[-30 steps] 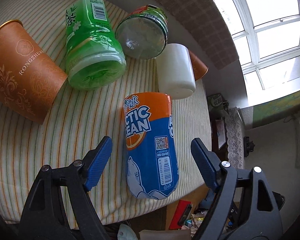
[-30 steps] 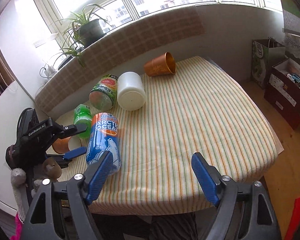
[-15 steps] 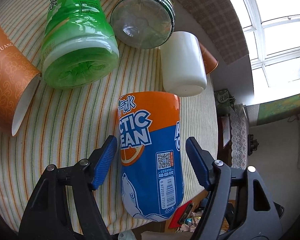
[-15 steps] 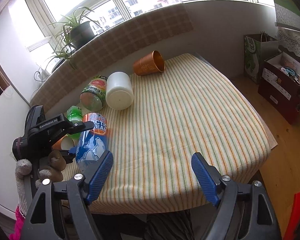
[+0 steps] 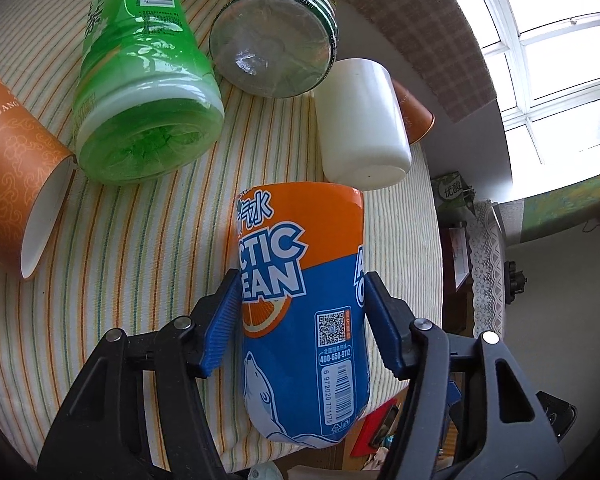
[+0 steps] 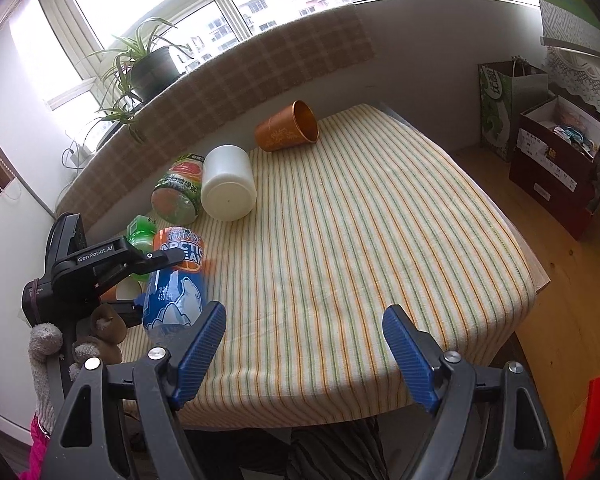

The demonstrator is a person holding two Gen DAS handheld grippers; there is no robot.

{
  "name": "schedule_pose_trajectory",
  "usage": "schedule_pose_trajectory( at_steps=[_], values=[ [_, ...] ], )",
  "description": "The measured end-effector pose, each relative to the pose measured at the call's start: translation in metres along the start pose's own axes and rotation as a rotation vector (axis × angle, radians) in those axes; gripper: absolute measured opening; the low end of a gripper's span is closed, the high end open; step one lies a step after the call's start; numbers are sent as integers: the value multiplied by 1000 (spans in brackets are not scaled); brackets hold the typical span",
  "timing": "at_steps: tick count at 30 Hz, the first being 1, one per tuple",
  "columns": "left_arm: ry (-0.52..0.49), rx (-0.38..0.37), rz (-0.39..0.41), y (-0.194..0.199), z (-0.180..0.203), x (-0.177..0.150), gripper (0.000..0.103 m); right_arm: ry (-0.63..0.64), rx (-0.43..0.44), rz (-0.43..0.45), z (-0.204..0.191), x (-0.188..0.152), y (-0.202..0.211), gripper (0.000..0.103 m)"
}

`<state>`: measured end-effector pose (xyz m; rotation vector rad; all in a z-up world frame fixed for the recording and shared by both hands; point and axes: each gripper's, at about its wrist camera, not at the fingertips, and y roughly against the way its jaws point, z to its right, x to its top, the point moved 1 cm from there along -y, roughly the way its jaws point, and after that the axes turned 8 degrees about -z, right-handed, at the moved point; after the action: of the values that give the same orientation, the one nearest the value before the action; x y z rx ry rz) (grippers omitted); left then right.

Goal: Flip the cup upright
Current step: 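Rotate the held bottle with the left tool until its open end points up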

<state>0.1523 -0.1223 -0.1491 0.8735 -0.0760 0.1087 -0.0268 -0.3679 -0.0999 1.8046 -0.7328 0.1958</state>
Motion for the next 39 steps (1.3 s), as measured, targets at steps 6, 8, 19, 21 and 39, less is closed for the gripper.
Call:
schedule_pose_trajectory(
  at_steps=[6,8,19,21,39],
  values=[
    [-86,56,54,11,14,-7,62,5,5,-5,-3,-1,-2,83],
    [-114,74,67,14,19,-8,62,7,3,-3,-3,-1,-2,83],
    [-285,194,186,28,47,-20,61,-3,-1,-5,-1,-1,-3,83],
    [-315,215,209,30,52,-22,60,-3,-2,-4,-1,-1,-3,83],
    [-498,375,358,18,76,-30,60,-23,-13,-1,7,1,-2,83]
  ],
)
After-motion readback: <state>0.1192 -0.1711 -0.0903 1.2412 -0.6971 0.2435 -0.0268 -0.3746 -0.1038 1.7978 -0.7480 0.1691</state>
